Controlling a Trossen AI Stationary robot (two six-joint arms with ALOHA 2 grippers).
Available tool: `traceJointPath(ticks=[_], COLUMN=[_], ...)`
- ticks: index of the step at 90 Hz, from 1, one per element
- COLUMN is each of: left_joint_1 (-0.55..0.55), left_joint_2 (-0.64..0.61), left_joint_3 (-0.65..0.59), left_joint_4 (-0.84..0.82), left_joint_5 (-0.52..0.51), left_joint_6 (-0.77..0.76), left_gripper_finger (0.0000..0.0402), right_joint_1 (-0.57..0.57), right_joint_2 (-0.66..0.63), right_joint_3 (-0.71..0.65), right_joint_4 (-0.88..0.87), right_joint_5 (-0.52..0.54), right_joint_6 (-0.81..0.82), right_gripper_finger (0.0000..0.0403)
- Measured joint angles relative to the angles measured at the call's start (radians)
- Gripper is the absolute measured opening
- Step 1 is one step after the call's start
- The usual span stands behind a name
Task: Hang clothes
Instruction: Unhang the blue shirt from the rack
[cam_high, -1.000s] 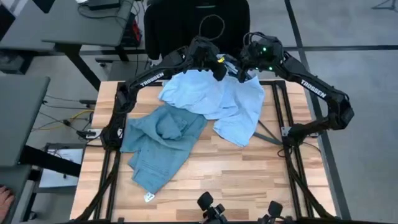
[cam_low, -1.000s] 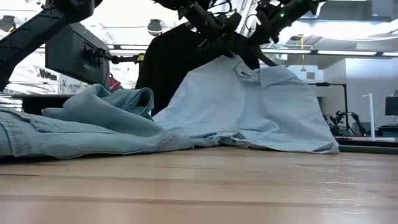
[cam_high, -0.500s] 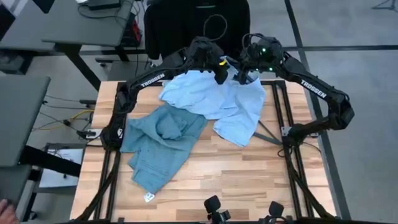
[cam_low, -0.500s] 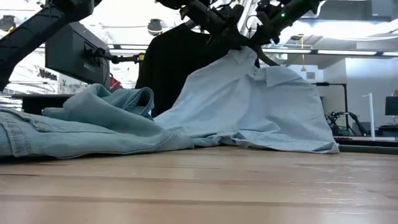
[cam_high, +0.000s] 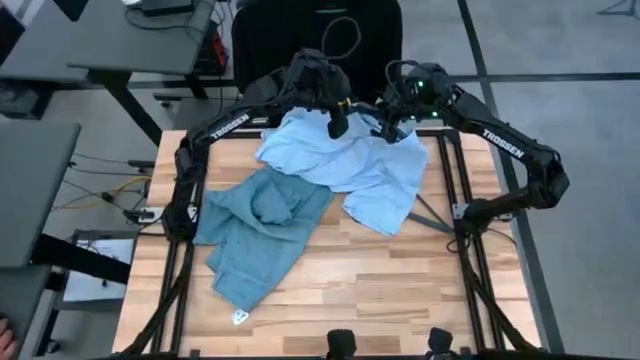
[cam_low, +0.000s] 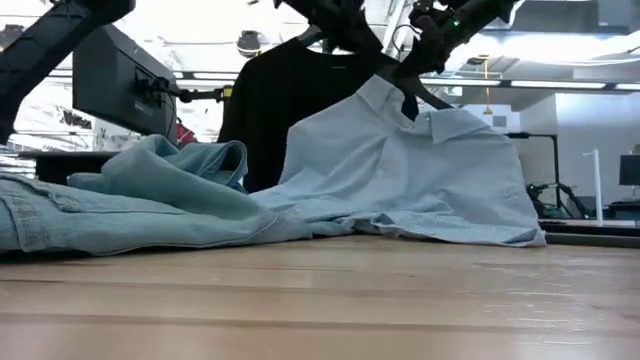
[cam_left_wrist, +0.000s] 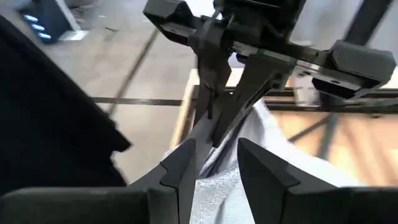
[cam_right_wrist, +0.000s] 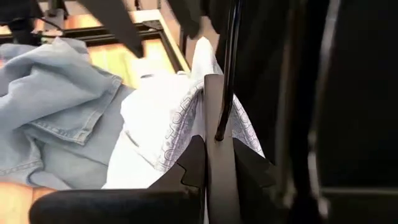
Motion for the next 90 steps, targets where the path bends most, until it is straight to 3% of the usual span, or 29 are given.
traceJointPath(ticks=[29, 49, 66, 90], left_joint_1=[0.020, 0.027, 0.052, 0.102], left_joint_2=[-0.002, -0.002, -0.002, -0.001], left_joint_3=[-0.116, -0.162, -0.162, -0.166], left_joint_4=[0.034, 0.009, -0.141, -0.468], left_joint_5=[0.086, 0.052, 0.033, -0.094], left_joint_6=[0.002, 0.048, 0.099, 0.188], left_gripper_finger=[0.0100, 0.0100, 0.0100, 0.0100], right_joint_1=[0.026, 0.044, 0.072, 0.047], right_joint_2=[0.000, 0.002, 0.003, -0.001], right_joint_3=[0.004, 0.052, 0.111, 0.233], right_joint_4=[-0.006, -0.036, -0.106, -0.313], right_joint_5=[-0.014, -0.016, -0.012, -0.029], right_joint_6=[0.002, 0.000, -0.021, -0.066], right_gripper_finger=[0.0029, 0.0029, 0.0029, 0.0029])
